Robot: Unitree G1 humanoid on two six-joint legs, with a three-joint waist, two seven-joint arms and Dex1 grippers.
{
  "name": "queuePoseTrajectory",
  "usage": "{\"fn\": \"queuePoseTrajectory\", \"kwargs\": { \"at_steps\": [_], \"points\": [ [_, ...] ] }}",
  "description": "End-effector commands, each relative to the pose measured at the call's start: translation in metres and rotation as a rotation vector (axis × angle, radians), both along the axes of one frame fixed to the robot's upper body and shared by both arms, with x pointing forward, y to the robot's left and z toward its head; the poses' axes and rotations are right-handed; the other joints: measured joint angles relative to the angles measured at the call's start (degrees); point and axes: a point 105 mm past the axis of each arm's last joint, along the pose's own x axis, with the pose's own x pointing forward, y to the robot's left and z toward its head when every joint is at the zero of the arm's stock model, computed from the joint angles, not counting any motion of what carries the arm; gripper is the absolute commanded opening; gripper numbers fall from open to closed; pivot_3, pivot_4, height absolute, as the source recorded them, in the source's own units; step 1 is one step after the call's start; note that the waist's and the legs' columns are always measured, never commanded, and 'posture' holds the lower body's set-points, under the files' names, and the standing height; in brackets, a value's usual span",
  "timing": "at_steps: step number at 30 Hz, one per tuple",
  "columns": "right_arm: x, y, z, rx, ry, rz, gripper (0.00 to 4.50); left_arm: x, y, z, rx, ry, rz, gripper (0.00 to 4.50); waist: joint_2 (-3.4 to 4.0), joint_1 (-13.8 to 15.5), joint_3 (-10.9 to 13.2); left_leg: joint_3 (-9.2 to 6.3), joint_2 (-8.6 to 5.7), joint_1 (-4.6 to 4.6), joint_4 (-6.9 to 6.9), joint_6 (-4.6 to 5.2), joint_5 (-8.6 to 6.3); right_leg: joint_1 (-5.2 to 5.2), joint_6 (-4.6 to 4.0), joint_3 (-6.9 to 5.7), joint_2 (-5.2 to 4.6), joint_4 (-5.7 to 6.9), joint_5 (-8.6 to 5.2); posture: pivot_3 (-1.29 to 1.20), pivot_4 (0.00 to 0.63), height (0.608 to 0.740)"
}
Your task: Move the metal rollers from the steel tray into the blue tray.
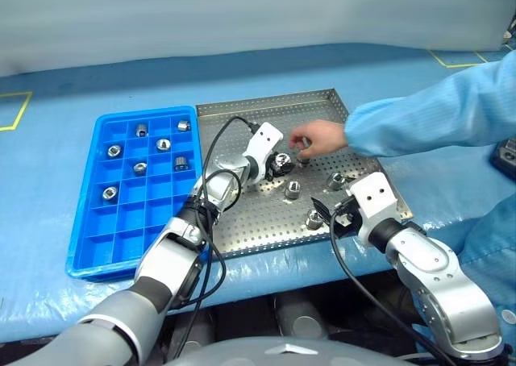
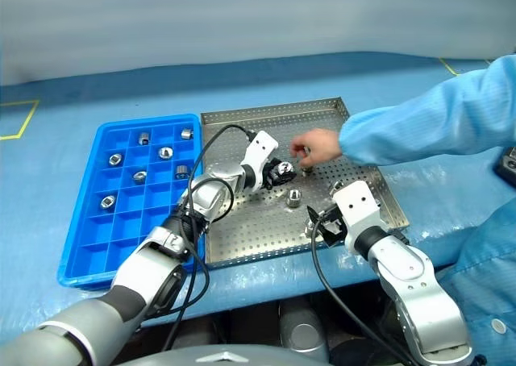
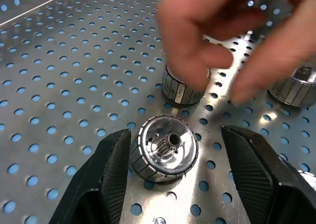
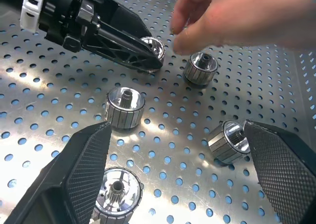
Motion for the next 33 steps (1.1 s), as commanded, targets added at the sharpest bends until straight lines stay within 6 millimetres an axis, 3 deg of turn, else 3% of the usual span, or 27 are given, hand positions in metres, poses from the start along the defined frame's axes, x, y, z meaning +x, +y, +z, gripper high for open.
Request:
{"fn": "queuePoseTrajectory", "kwargs": {
  "at_steps": [1,20,33],
  "points": [
    [0.001,0.003,0.014,-0.003,-0.066,0.013,4.50,0.005,-0.005,0.010,-0.006,-0.041,0.004,3.17,0.00,0.0,0.0,0.00,0.00,0.00,0.00,0.00,0.00,0.00,0.00,0.00,0.00,0.00,0.00,-0.25,0.150,0.740],
    [0.005,0.005,0.015,-0.004,-0.074,0.017,4.50,0.008,0.003,0.012,-0.016,-0.044,0.020,3.17,0.00,0.0,0.0,0.00,0.00,0.00,0.00,0.00,0.00,0.00,0.01,0.00,0.00,0.00,0.01,-0.24,0.150,0.740],
    [0.006,0.007,0.014,0.000,-0.070,0.025,4.50,0.006,0.046,0.027,0.032,-0.114,0.002,3.17,0.01,0.3,0.0,0.00,0.00,0.01,-0.01,0.00,0.00,-0.01,0.01,0.01,-0.01,0.02,0.01,-0.22,0.150,0.740]
  ]
}}
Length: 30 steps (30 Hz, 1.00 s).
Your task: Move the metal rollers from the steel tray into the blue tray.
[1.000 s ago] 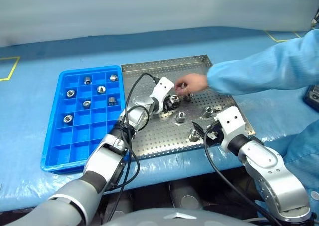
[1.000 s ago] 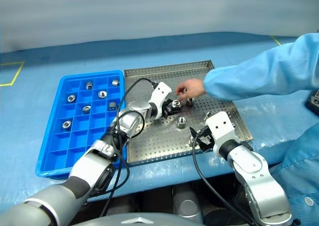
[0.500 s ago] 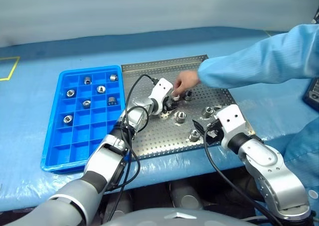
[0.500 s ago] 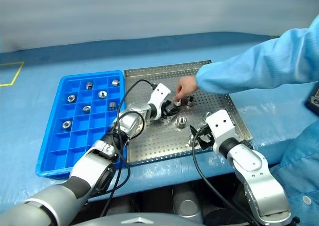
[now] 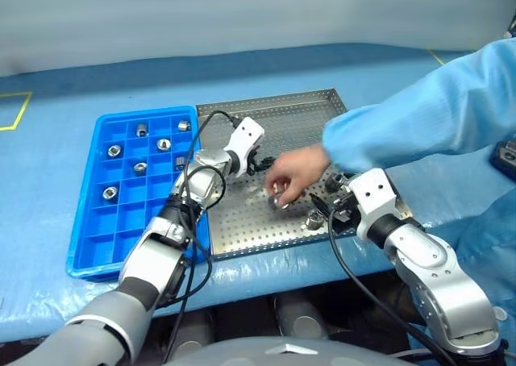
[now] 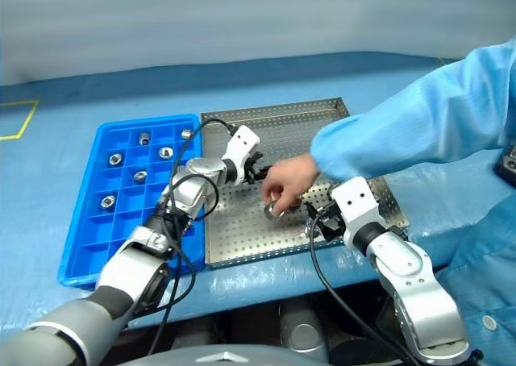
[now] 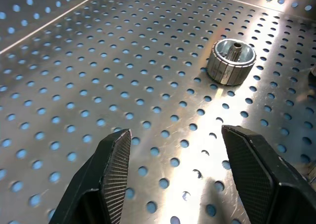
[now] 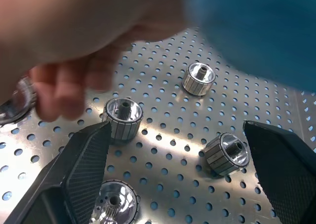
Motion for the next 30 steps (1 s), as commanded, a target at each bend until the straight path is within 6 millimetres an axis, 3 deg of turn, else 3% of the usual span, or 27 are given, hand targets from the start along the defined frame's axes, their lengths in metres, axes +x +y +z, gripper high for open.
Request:
{"fn": "queuePoseTrajectory", "kwargs": {
  "at_steps": [1,10,16,23,30],
  "points": [
    [0.002,0.004,0.009,0.006,-0.047,0.019,4.50,-0.006,-0.001,0.015,-0.020,-0.042,-0.045,3.17,0.00,0.2,0.0,0.00,0.00,0.00,0.00,0.00,0.00,0.00,0.00,0.00,0.00,0.00,0.00,-0.22,0.150,0.740],
    [0.002,0.006,0.009,0.001,-0.044,0.028,4.50,-0.020,0.005,0.017,-0.012,-0.063,-0.112,3.17,0.00,0.5,0.0,0.00,0.00,0.00,0.01,0.00,0.00,0.00,0.00,0.00,0.00,0.01,0.00,-0.21,0.150,0.740],
    [0.000,0.007,0.007,0.013,-0.032,0.037,4.50,-0.060,0.008,0.047,-0.057,-0.060,-0.388,3.17,0.03,0.3,0.0,0.00,0.04,0.01,-0.03,0.00,0.00,-0.03,-0.02,0.00,0.02,0.03,0.00,-0.21,0.150,0.740],
    [-0.007,0.016,0.007,0.035,-0.022,0.097,4.50,-0.109,0.028,0.024,0.137,0.029,-0.624,3.17,0.09,0.4,0.0,0.04,0.07,0.06,-0.02,0.00,0.00,-0.01,-0.03,0.01,0.03,0.04,-0.02,-0.21,0.150,0.740],
    [-0.010,0.028,0.007,0.059,-0.018,0.163,4.50,-0.111,0.022,-0.003,0.228,0.037,-0.623,3.17,0.08,0.7,0.0,0.04,0.06,0.04,0.03,0.01,0.01,0.01,-0.03,0.00,0.02,0.03,-0.02,-0.20,0.150,0.740]
  ]
}}
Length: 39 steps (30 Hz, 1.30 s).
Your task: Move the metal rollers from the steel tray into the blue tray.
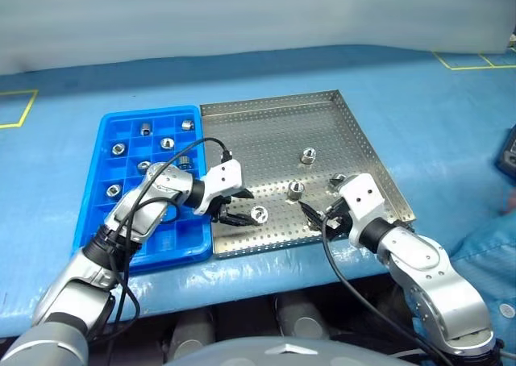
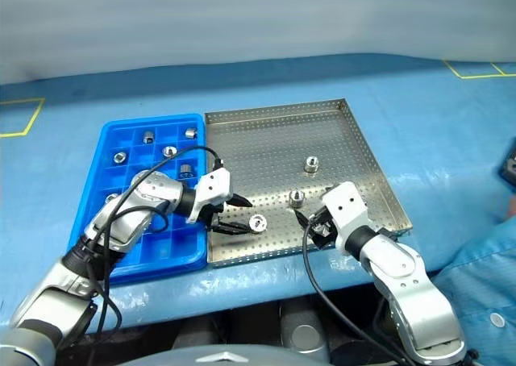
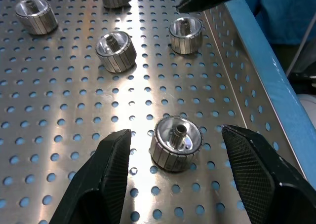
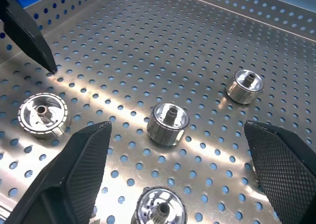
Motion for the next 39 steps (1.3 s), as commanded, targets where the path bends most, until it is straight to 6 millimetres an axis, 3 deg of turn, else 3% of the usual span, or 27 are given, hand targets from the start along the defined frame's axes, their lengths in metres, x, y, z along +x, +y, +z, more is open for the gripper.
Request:
{"fn": "queuePoseTrajectory", "kwargs": {
  "at_steps": [1,10,13,16,23,26,29,34,39],
  "points": [
    [-0.002,0.007,0.014,0.012,-0.063,0.034,4.50,0.003,-0.009,-0.005,0.014,-0.055,-0.002,3.17,0.00,0.1,0.0,0.00,0.00,-0.01,0.00,0.00,0.00,-0.01,0.00,0.00,0.00,0.00,0.00,-0.20,0.150,0.740],
    [0.000,0.005,0.017,0.008,-0.083,0.016,4.50,0.018,-0.009,-0.026,0.077,-0.073,0.065,3.17,0.02,-0.2,0.0,0.00,0.01,0.04,0.00,0.01,0.01,0.01,0.00,0.01,0.02,0.03,0.00,-0.21,0.150,0.740],
    [0.000,0.004,0.017,0.004,-0.084,0.006,4.50,0.019,-0.011,-0.025,0.057,-0.055,0.070,2.61,0.04,-0.3,0.0,0.00,0.01,0.08,-0.01,0.03,0.01,0.02,0.00,0.01,0.04,0.07,0.00,-0.21,0.150,0.740],
    [0.001,0.003,0.016,0.001,-0.086,-0.002,4.50,0.019,-0.013,-0.021,0.040,-0.055,0.067,1.69,0.04,-0.3,0.0,0.00,0.02,0.07,-0.01,0.03,0.02,0.00,-0.01,0.01,0.05,0.09,0.00,-0.21,0.150,0.740],
    [0.004,0.003,0.016,-0.001,-0.090,-0.008,4.50,0.018,-0.011,-0.014,-0.003,-0.035,0.071,1.69,0.04,-0.3,0.0,-0.01,0.02,0.03,-0.02,0.03,0.02,-0.02,-0.01,0.01,0.05,0.06,0.01,-0.20,0.150,0.740],
    [0.005,0.005,0.016,0.001,-0.088,-0.005,4.50,0.025,-0.011,-0.001,-0.058,-0.052,0.120,1.69,0.03,-0.3,0.0,-0.01,0.03,0.03,-0.02,0.03,0.02,-0.03,-0.01,0.01,0.05,0.06,0.01,-0.19,0.150,0.740],
    [0.005,0.006,0.016,0.005,-0.086,0.005,4.50,0.032,-0.007,0.030,-0.168,-0.072,0.182,1.69,0.02,-0.2,0.0,-0.01,0.03,0.01,-0.01,0.03,0.02,-0.03,0.00,0.01,0.05,0.07,0.01,-0.18,0.150,0.740],
    [0.007,0.011,0.015,0.011,-0.082,0.032,4.50,0.040,0.019,0.075,-0.278,-0.151,0.311,1.69,0.02,0.2,0.0,-0.01,0.03,0.01,-0.02,0.03,0.02,-0.03,0.00,0.00,0.04,0.05,0.01,-0.13,0.150,0.740],
    [0.008,0.022,0.016,0.025,-0.076,0.091,4.50,0.034,0.050,0.088,-0.260,-0.196,0.471,1.69,0.02,0.8,0.0,-0.04,0.03,0.01,-0.05,0.03,0.02,-0.03,0.00,-0.01,0.03,0.05,0.01,-0.10,0.150,0.740]
  ]
}}
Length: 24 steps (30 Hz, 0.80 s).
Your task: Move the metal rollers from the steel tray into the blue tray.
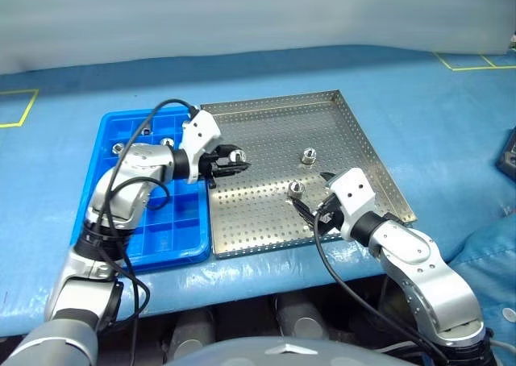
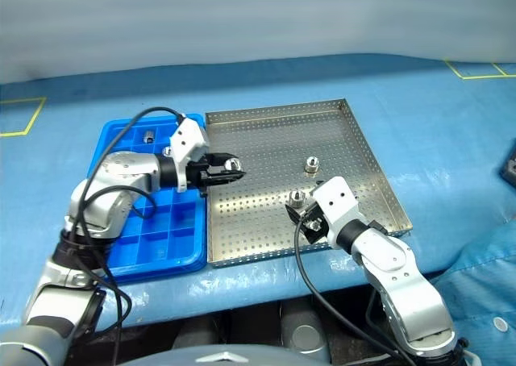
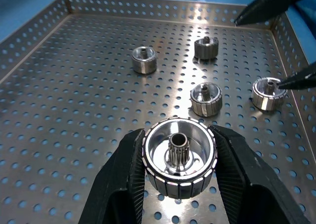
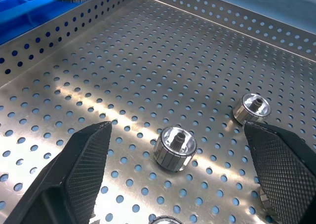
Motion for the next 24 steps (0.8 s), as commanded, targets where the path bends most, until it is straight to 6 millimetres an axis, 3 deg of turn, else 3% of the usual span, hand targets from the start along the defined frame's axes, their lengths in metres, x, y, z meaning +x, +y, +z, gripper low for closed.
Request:
{"fn": "queuePoseTrajectory", "kwargs": {
  "at_steps": [1,5,11,15,19,24],
  "points": [
    [0.000,0.009,0.009,0.023,-0.034,0.053,4.50,-0.009,0.026,0.008,0.043,-0.035,0.132,1.69,0.00,0.2,0.0,0.01,0.00,0.00,-0.01,0.00,0.00,-0.01,0.00,0.01,0.00,-0.01,0.00,-0.10,0.150,0.740],
    [-0.002,0.016,0.006,0.027,-0.009,0.097,4.50,-0.029,0.083,-0.014,0.296,-0.018,0.377,1.69,-0.06,0.7,0.0,0.01,0.05,0.01,-0.08,0.00,0.00,-0.09,-0.05,0.01,0.04,0.00,-0.02,-0.05,0.150,0.740],
    [0.000,0.021,0.004,0.029,0.013,0.148,4.50,-0.038,0.141,-0.017,0.378,-0.011,0.770,1.69,-0.18,4.9,0.1,-0.07,0.04,-0.02,-0.02,-0.01,0.00,-0.03,-0.15,-0.15,-0.03,0.01,-0.08,0.03,0.150,0.740],
    [0.001,0.024,0.004,0.021,0.022,0.178,4.50,-0.045,0.141,-0.031,0.336,0.051,0.808,1.69,-0.21,6.7,0.1,-0.07,-0.01,-0.03,0.02,-0.02,0.01,0.02,-0.15,-0.18,-0.08,-0.05,-0.07,0.06,0.150,0.740],
    [0.002,0.025,0.005,0.013,0.020,0.195,4.50,-0.063,0.135,-0.042,0.357,0.100,0.734,1.69,-0.23,7.4,0.1,-0.07,0.02,-0.04,-0.06,-0.03,0.00,-0.04,-0.37,-0.21,-0.09,-0.05,0.02,0.06,0.150,0.740],
    [0.008,0.026,0.007,0.010,0.020,0.193,4.50,-0.081,0.138,-0.044,0.350,0.140,0.695,1.69,-0.23,7.4,0.1,-0.07,0.05,-0.01,-0.10,-0.03,0.01,-0.04,-0.44,-0.24,-0.08,-0.02,-0.04,0.06,0.150,0.740]
  ]
}}
